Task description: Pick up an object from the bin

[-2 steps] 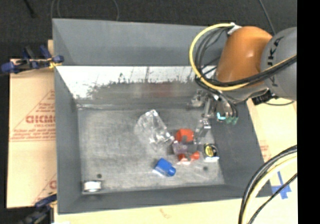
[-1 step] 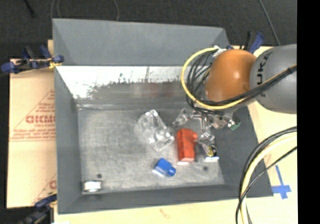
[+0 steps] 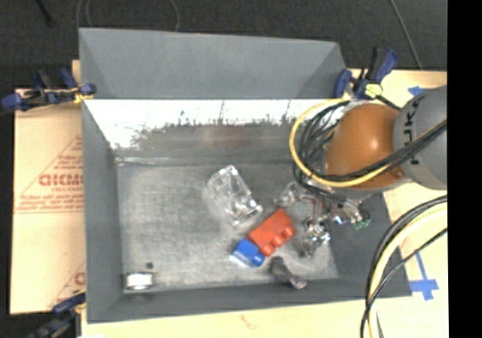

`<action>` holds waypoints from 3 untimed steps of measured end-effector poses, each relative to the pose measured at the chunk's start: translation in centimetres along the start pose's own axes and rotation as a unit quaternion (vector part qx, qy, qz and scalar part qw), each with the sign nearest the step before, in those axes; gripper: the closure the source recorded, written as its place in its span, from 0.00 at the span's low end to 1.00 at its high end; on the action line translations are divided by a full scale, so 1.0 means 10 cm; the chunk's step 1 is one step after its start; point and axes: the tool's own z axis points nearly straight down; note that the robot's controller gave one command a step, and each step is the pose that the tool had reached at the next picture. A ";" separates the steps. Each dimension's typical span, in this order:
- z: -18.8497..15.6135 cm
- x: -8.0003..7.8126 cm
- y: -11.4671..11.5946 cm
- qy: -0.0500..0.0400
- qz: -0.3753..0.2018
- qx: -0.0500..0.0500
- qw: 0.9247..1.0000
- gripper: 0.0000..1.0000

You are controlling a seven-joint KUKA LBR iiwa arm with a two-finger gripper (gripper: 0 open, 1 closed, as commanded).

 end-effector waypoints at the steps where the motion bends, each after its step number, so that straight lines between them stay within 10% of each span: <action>1: 0.01 0.03 0.46 0.002 -0.143 -0.001 0.990 0.00; 2: -0.01 0.01 0.47 0.000 -0.145 0.000 0.989 1.00; 3: -1.95 -0.14 0.51 0.004 -0.313 -0.004 0.950 1.00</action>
Offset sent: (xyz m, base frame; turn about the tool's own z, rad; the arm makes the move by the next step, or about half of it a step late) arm -0.0260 0.0432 -0.0053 -0.2912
